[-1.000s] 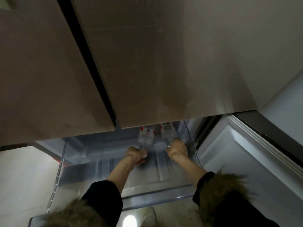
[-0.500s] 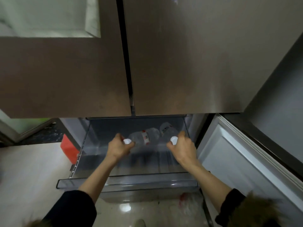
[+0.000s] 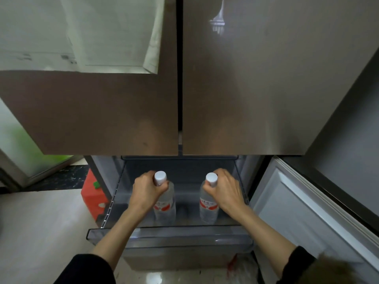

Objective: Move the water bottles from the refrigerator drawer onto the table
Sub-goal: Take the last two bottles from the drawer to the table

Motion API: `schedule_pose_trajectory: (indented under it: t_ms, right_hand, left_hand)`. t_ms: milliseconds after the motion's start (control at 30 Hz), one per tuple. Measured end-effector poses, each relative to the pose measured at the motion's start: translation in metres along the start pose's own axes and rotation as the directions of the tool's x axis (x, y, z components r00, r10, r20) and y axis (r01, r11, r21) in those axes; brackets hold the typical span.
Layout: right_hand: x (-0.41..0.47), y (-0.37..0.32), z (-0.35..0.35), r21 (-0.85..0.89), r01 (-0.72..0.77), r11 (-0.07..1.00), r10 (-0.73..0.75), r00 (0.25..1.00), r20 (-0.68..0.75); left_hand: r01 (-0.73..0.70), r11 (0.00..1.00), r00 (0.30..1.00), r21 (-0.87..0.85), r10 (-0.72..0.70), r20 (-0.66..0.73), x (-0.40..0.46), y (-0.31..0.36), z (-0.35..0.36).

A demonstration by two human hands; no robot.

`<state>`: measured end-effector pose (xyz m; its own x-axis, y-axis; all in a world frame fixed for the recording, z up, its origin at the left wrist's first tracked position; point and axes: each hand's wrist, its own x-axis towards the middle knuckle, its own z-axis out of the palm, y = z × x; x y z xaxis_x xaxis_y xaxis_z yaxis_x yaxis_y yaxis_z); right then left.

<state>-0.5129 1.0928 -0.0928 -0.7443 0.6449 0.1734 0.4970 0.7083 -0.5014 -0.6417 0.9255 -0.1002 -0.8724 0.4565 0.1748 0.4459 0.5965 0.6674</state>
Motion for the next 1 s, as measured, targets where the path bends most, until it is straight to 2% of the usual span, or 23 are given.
schedule_pose_trajectory:
  t_ms: [200,300,367,467,600,767,900,1000]
  right_hand:
    - [-0.002,-0.004,0.015,0.109,0.04,0.993,-0.04,0.999,0.002]
    - [-0.001,0.007,0.02,0.131,0.009,0.991,-0.013,1.0,0.028]
    - [0.0,0.017,0.024,0.167,-0.019,0.986,0.0,0.994,0.109]
    - [-0.006,0.023,0.032,0.307,-0.1,0.947,0.014,0.962,0.272]
    - [-0.008,0.023,0.043,0.384,-0.191,0.903,0.062,0.944,0.323]
    - [-0.005,0.023,0.052,0.338,-0.207,0.918,0.095,0.943,0.32]
    - [-0.003,0.016,0.053,0.282,-0.205,0.937,0.125,0.953,0.277]
    - [-0.004,0.014,0.054,0.27,-0.183,0.945,0.104,0.954,0.28]
  left_hand:
    - [0.085,0.986,0.995,-0.141,-0.092,-0.045,-0.003,-0.017,0.001]
    - [0.068,0.987,0.996,-0.145,-0.075,-0.045,-0.007,-0.024,0.011]
    - [0.082,0.984,0.996,-0.156,-0.075,0.053,-0.008,-0.028,0.016]
    - [0.154,0.953,0.964,-0.26,-0.087,0.253,-0.01,-0.029,0.024]
    - [0.212,0.897,0.942,-0.389,-0.081,0.326,-0.012,-0.029,0.031]
    - [0.073,0.972,0.916,-0.222,0.022,0.4,-0.006,-0.038,0.032]
    - [0.021,0.978,0.953,-0.206,0.043,0.301,-0.008,-0.044,0.034]
    - [0.004,0.986,0.958,-0.169,0.045,0.284,-0.009,-0.048,0.032]
